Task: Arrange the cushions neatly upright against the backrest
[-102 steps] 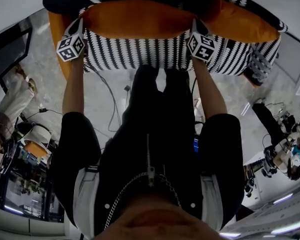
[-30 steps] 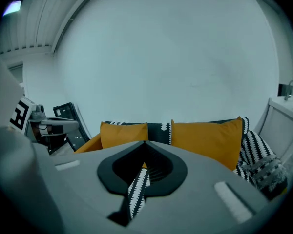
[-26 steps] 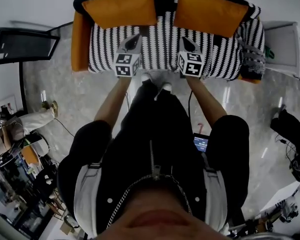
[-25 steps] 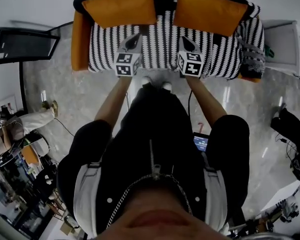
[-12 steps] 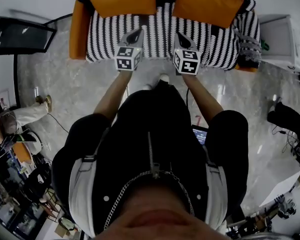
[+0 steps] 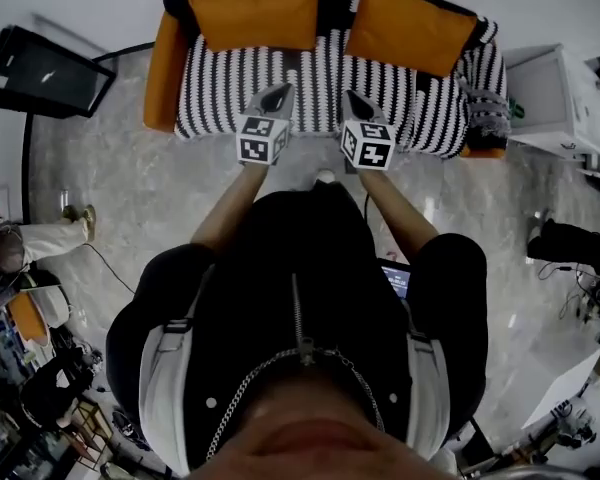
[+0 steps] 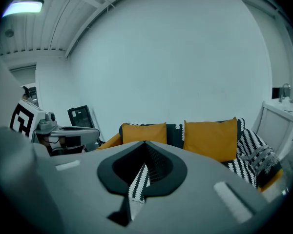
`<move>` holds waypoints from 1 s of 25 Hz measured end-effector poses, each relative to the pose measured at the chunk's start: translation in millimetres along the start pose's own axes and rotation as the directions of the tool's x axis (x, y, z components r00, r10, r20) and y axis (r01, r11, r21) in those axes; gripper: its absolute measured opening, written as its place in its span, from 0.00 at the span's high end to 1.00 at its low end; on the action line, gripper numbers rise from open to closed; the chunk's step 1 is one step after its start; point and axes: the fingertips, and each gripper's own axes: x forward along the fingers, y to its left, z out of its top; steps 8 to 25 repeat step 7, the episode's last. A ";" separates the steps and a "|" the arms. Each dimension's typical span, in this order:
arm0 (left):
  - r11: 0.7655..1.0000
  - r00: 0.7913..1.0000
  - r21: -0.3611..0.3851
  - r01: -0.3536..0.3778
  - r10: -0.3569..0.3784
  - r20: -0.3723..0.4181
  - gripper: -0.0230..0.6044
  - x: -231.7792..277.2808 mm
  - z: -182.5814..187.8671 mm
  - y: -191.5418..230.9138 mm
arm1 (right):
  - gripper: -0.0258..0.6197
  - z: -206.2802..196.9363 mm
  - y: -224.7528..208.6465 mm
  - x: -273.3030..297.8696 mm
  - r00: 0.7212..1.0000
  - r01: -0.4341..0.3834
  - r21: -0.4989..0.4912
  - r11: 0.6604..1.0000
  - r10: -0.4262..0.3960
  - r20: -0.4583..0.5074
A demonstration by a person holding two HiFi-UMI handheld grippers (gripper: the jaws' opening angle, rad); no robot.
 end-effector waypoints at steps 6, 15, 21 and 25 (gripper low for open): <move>1.000 1.000 0.017 0.015 -0.015 0.002 0.95 -20.0 -3.8 -3.3 | 0.96 -3.7 15.5 -12.0 1.000 0.001 0.016 1.000 -0.001 0.022; 1.000 1.000 0.021 0.018 -0.018 0.003 0.95 -23.4 -4.4 -3.7 | 0.96 -4.4 19.3 -13.9 1.000 -0.002 0.015 1.000 0.001 0.025; 1.000 1.000 0.021 0.018 -0.018 0.003 0.95 -23.4 -4.4 -3.7 | 0.96 -4.4 19.3 -13.9 1.000 -0.002 0.015 1.000 0.001 0.025; 1.000 1.000 0.021 0.018 -0.018 0.003 0.95 -23.4 -4.4 -3.7 | 0.96 -4.4 19.3 -13.9 1.000 -0.002 0.015 1.000 0.001 0.025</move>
